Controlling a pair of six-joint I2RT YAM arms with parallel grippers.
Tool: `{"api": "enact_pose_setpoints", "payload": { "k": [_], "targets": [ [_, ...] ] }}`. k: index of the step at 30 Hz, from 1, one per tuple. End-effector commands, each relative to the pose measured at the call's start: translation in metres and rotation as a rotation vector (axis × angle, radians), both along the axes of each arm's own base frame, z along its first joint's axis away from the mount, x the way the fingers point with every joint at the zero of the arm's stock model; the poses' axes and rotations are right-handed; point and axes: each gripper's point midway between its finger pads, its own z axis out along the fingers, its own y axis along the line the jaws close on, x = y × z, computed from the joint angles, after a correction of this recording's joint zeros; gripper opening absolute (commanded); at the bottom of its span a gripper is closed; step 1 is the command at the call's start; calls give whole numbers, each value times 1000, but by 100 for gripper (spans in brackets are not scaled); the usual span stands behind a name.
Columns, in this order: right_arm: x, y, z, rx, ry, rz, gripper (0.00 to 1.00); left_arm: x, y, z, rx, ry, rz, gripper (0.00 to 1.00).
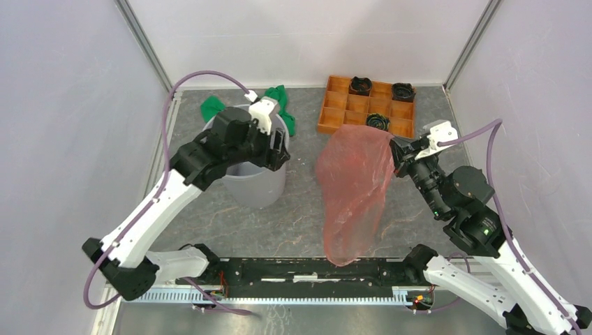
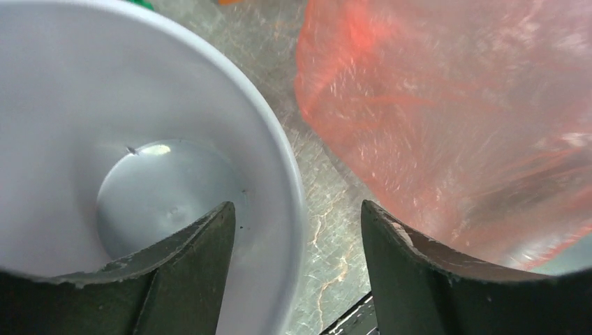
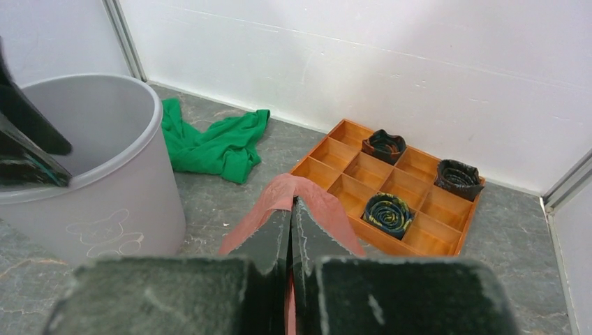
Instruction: Put the trash bags into the trash bin
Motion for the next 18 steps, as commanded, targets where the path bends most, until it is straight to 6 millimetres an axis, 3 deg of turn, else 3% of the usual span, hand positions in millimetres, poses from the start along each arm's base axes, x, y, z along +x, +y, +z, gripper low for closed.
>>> {"api": "enact_pose_setpoints", "payload": {
  "k": [1, 4, 8, 10, 14, 18],
  "targets": [
    [0, -2, 5, 24, -19, -10, 1, -24, 8, 69, -131, -116, -39, 73],
    [-1, -1, 12, 41, -40, 0, 1, -44, -8, 72, -224, -73, -98, 74],
    [-4, 1, 22, 61, -65, 22, 1, -80, -42, 72, -328, -58, -187, 85],
    [-4, 1, 23, 68, -74, 23, 1, -109, -70, 62, -322, -35, -256, 89],
    [-2, 1, 24, 72, -76, 14, 1, -149, -115, 33, -240, -19, -290, 92],
    [-5, 3, 29, 128, -76, 29, 1, -178, -141, 1, -284, -2, -206, 100]
  ]
}}
